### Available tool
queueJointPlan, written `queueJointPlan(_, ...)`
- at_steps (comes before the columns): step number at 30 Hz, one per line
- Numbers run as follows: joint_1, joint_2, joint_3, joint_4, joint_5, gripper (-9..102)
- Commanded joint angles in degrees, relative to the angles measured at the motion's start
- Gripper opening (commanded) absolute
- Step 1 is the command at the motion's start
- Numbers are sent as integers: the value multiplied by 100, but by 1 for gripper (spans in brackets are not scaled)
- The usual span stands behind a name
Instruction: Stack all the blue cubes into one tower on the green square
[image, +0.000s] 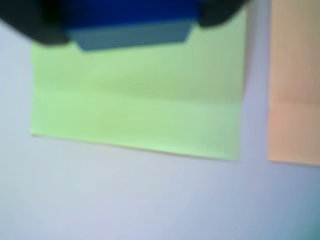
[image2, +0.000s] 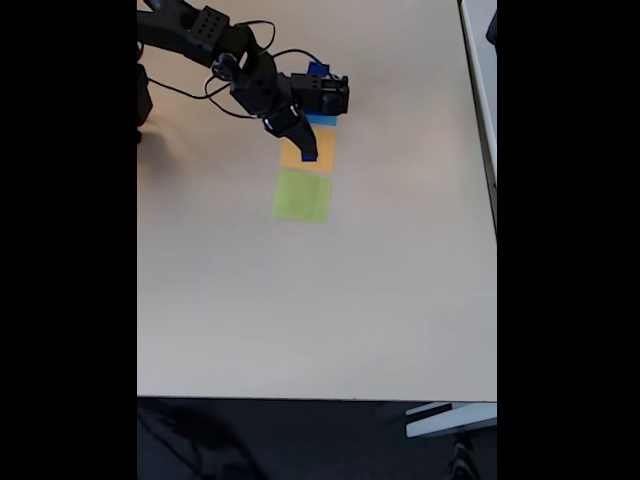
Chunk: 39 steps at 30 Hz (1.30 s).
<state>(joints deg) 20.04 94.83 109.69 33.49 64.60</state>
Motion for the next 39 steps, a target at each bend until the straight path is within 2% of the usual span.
queueJointPlan(1, 62, 88, 176, -457, -9, 4)
queueJointPlan(18, 378, -387, 1063, -1854, -141, 4)
queueJointPlan(39, 360, -958, 932, -2487, 0, 3)
